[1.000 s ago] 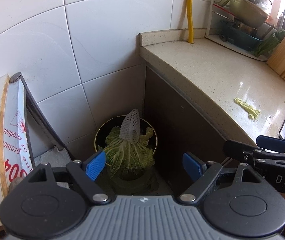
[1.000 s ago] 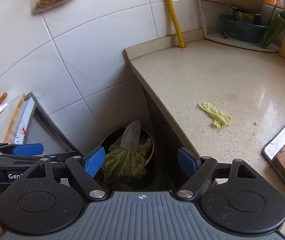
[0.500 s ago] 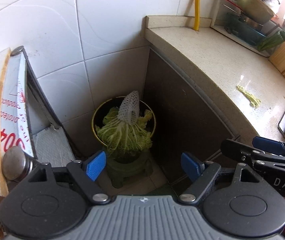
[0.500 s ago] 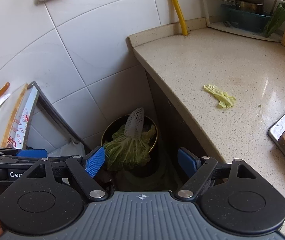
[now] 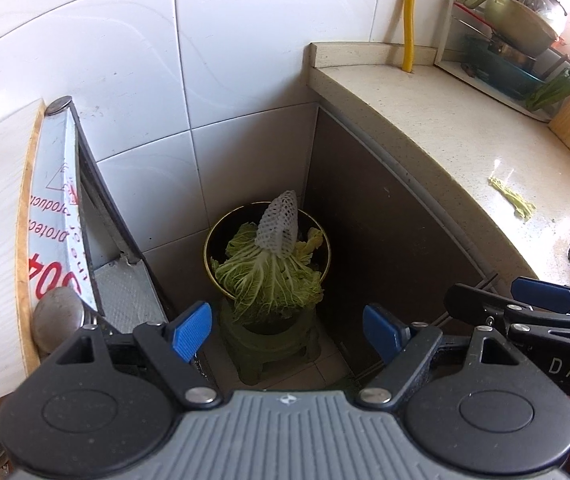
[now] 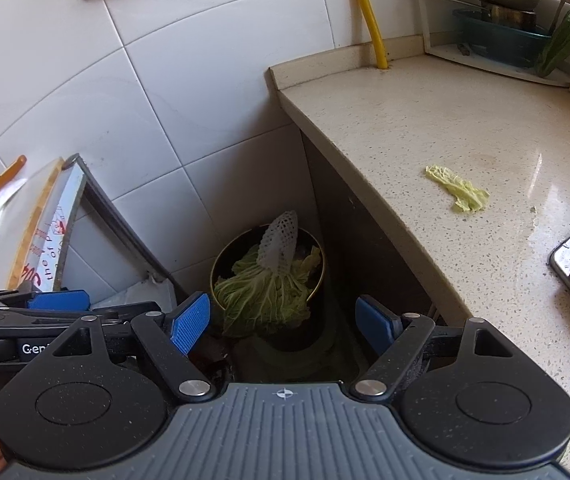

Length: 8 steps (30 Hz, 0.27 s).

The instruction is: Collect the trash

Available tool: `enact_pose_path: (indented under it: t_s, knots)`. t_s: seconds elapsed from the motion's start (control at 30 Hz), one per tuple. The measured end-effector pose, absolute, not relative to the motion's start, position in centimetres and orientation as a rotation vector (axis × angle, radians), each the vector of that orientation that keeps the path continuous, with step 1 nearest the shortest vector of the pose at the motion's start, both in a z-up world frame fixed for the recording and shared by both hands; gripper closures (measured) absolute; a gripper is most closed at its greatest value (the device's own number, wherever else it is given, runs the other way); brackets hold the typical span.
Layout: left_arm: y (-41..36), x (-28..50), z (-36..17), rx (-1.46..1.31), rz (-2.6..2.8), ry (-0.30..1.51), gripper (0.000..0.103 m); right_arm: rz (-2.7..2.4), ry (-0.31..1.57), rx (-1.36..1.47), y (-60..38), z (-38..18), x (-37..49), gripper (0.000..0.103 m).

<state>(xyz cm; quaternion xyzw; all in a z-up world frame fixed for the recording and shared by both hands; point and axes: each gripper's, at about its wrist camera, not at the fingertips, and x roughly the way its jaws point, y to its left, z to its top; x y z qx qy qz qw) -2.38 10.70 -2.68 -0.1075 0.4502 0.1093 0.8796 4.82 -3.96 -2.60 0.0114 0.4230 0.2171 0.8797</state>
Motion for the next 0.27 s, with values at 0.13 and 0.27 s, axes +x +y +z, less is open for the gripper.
enact_pose_path:
  t_s: [0.13, 0.27]
  knots:
    - [10.78, -2.72, -2.67, -0.223, 0.238, 0.935, 0.023, 0.459, 0.885, 0.016, -3.63, -2.63, 4.81, 0.018]
    - [10.82, -2.92, -2.72, -0.23, 0.245, 0.942, 0.023, 0.465, 0.886, 0.014, -3.39, -2.61, 4.68, 0.018]
